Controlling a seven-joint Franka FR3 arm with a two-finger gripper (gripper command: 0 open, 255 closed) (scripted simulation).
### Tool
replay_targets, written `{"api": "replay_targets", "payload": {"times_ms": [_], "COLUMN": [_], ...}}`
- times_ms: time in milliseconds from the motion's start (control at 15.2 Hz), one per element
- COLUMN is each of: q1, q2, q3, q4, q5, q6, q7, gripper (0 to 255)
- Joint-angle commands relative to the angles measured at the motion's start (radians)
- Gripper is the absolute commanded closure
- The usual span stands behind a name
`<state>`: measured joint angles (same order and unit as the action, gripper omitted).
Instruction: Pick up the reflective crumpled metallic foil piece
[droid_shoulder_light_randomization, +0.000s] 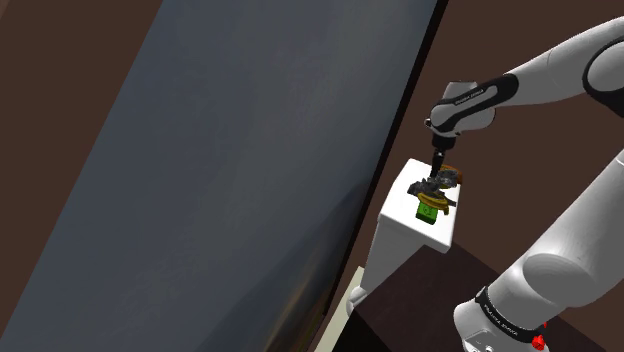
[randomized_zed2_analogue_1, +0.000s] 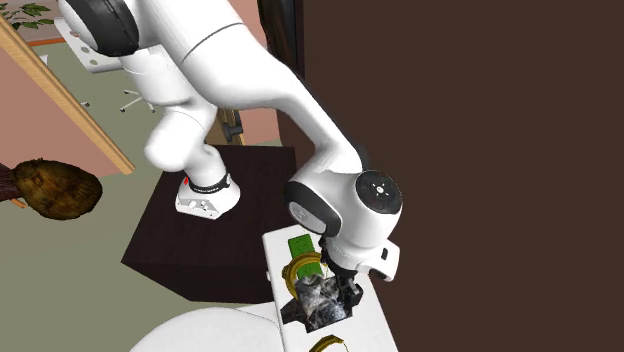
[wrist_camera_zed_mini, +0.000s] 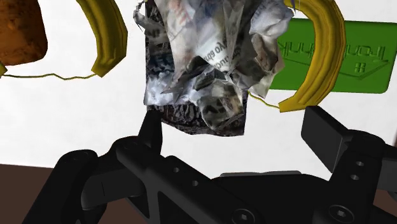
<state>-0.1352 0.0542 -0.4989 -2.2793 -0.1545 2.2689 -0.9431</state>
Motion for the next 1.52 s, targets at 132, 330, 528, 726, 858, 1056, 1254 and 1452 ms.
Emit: {"api": "replay_targets", "payload": {"times_ms": [132, 330, 528, 726, 858, 1056, 1254, 1452], "q1": [-0.012, -0.016, -0.02, -0.02, -0.02, -0.021, -0.021, -0.016], "q2": [0.071, 0.102, 0.13, 0.129, 0.129, 0.13, 0.13, 0.097], "q3": [-0.002, 0.002, 0.006, 0.006, 0.006, 0.006, 0.006, 0.001], "q4": [0.026, 0.016, 0.008, 0.008, 0.008, 0.009, 0.008, 0.017], "q5": [0.033, 0.049, 0.064, 0.063, 0.063, 0.064, 0.064, 0.047], "q6": [0.04, 0.08, 0.113, 0.112, 0.112, 0.112, 0.113, 0.074], "q7": [-0.038, -0.046, -0.053, -0.053, -0.052, -0.053, -0.053, -0.045], "gripper": [0, 0, 0, 255, 255, 255, 255, 255]}}
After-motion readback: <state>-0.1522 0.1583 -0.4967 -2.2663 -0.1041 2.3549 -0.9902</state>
